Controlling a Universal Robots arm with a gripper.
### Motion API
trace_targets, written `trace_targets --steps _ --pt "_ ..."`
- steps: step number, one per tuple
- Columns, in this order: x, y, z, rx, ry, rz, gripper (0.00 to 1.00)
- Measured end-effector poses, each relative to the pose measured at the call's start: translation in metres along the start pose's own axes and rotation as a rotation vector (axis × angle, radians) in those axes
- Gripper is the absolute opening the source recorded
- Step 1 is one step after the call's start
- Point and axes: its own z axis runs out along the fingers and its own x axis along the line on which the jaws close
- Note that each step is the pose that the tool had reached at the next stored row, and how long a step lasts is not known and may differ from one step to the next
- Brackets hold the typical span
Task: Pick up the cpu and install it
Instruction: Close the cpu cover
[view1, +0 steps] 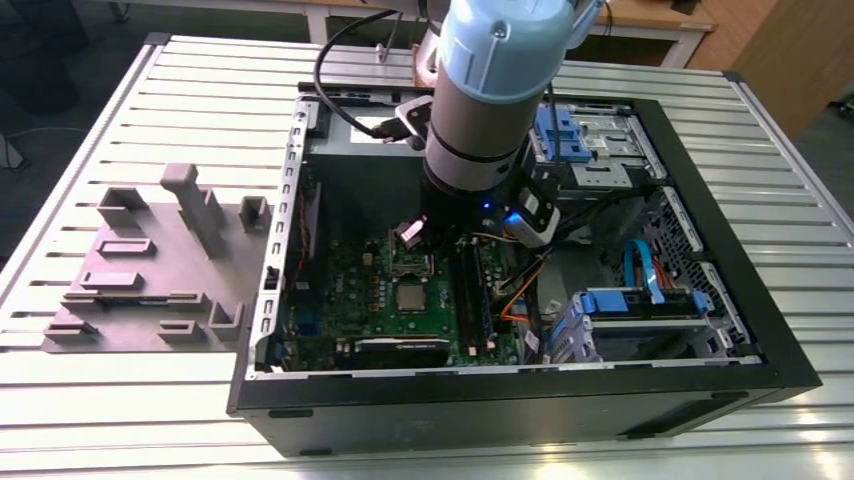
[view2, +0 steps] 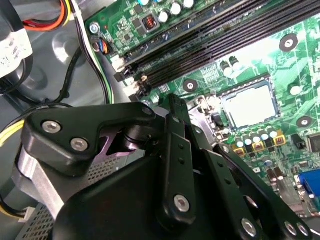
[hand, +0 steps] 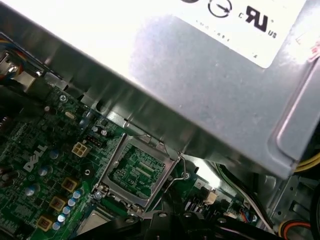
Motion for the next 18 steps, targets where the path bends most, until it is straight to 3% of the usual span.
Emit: trace_targets --steps 18 --pt "-0.0008 0.0013 0.0027 0.0003 0.0002 0.000 0.10"
